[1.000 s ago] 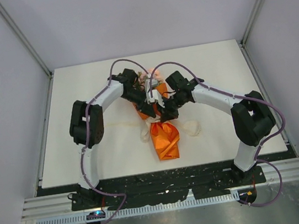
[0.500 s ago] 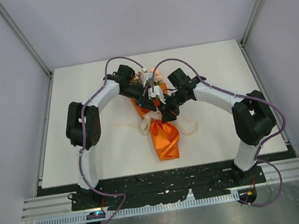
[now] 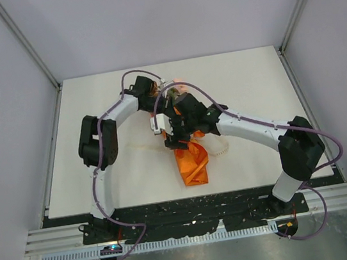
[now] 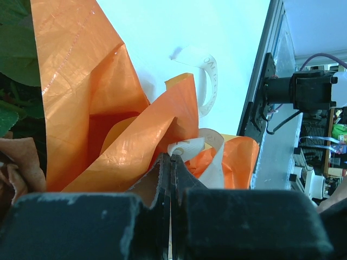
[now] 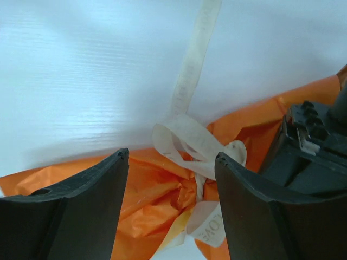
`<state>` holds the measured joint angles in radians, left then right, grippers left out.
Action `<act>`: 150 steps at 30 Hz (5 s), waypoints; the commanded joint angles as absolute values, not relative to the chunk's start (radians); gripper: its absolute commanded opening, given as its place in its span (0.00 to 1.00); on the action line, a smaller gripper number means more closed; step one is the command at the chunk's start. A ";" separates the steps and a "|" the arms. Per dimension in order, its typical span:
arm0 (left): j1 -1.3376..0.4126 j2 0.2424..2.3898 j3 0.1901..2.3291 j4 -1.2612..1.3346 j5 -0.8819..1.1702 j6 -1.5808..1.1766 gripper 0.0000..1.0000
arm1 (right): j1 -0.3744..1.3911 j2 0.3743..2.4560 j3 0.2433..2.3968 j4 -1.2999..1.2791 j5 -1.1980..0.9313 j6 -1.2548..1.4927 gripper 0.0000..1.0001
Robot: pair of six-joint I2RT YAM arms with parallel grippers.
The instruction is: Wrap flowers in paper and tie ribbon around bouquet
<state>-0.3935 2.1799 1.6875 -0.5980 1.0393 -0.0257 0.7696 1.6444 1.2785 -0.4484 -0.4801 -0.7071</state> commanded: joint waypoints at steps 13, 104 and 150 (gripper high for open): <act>-0.396 2.187 1.695 -0.563 1.048 -0.032 0.00 | 0.893 1.756 1.154 -0.126 -0.307 -1.023 0.84; -0.353 1.985 1.617 -0.732 0.928 0.242 0.00 | 0.604 1.548 1.158 -0.681 -0.637 -0.874 0.05; -0.107 1.997 1.585 -0.867 0.245 0.733 0.00 | 0.110 1.871 1.042 -1.003 -0.434 -0.884 0.05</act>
<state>-0.1993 1.9884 1.5257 -0.8890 0.4610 0.6628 0.1566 1.8347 1.0622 -0.9180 -0.6437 -0.8822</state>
